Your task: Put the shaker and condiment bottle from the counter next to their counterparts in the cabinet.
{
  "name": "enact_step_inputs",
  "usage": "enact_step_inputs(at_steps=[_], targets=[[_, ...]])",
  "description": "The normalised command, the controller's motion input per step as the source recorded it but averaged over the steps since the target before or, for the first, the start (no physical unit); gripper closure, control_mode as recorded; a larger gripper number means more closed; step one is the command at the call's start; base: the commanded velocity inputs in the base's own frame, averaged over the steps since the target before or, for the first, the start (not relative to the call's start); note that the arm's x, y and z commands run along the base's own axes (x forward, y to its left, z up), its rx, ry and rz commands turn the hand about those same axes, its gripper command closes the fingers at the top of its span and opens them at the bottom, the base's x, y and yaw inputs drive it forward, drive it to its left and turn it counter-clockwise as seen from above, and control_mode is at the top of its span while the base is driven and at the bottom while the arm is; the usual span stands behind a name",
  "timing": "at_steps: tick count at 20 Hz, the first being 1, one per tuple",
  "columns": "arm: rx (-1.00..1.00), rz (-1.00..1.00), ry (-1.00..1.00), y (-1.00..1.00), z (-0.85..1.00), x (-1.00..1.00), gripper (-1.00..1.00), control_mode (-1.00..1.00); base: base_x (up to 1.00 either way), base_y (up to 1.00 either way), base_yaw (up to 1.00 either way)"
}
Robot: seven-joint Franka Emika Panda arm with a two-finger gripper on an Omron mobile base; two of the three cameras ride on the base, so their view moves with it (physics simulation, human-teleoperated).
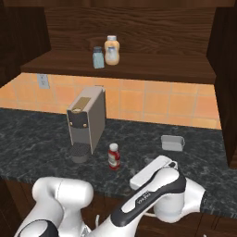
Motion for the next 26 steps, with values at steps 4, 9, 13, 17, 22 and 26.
enact_step_inputs(at_steps=[4,9,13,17,22,26], targets=[[-0.03,0.06,0.04,0.00,-0.39,0.01,-1.00,-1.00,0.00,0.00,0.00],[-0.03,0.00,0.03,-0.01,-0.07,0.12,-1.00,-1.00,0.00,0.00,0.00],[-0.10,0.00,0.08,0.00,-0.13,0.17,-1.00,-1.00,0.00,0.00,0.00],[-0.06,0.00,0.07,0.00,-0.03,0.26,-1.00,-1.00,0.00,0.00,0.00],[-0.06,0.00,0.07,0.00,-0.11,0.32,-1.00,-1.00,0.00,0.00,0.00],[-0.03,0.01,0.01,-0.02,-0.17,0.17,-1.00,-1.00,0.00,0.00,0.00]])
